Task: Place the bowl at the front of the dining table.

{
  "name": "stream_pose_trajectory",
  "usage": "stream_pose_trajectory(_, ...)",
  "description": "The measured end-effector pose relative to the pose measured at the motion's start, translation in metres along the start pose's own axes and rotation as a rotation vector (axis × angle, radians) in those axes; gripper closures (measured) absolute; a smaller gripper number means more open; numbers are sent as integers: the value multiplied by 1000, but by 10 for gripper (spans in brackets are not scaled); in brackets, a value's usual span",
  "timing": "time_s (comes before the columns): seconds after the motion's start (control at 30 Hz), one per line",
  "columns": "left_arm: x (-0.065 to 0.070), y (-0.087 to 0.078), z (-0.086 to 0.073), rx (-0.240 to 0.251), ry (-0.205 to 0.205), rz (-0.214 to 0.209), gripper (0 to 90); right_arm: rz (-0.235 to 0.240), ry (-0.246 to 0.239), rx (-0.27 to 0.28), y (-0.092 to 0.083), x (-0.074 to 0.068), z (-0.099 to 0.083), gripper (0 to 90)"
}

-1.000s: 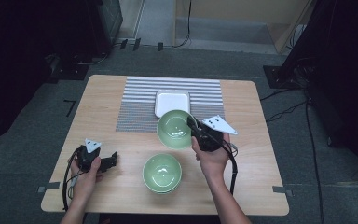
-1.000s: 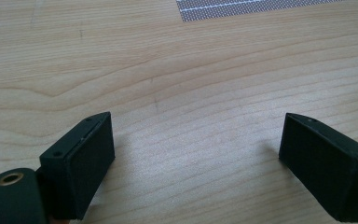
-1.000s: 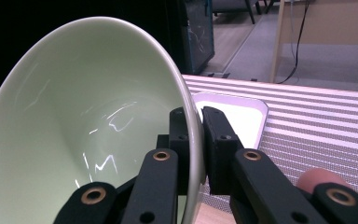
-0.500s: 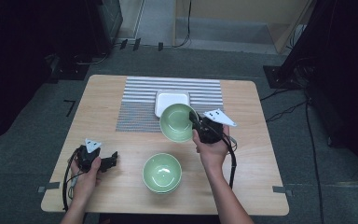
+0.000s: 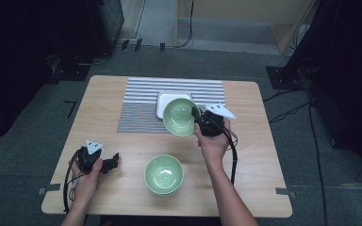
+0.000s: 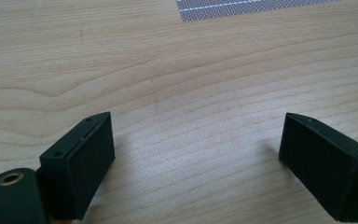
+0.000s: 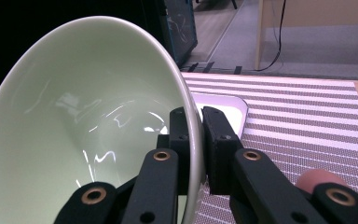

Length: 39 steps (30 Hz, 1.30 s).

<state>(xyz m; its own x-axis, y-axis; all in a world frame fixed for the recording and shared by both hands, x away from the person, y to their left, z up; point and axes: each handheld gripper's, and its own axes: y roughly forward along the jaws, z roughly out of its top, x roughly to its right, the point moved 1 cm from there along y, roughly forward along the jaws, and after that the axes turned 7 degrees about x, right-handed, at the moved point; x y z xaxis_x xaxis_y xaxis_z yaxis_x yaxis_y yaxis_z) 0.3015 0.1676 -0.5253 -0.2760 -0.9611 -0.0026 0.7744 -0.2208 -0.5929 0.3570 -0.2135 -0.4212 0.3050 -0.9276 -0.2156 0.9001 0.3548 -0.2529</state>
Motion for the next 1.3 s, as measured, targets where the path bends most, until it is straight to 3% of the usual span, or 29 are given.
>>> stream_pose_trajectory(0.87,0,0,0,0,0,0,101,-79,34,-75,53,17,-11,840)
stream_pose_trajectory(1.03,0,0,0,-1,0,0,101,-98,80,-88,65,22,-15,841)
stream_pose_trajectory(1.3,0,0,0,0,0,0,101,-115,103,-118,84,23,-17,841)
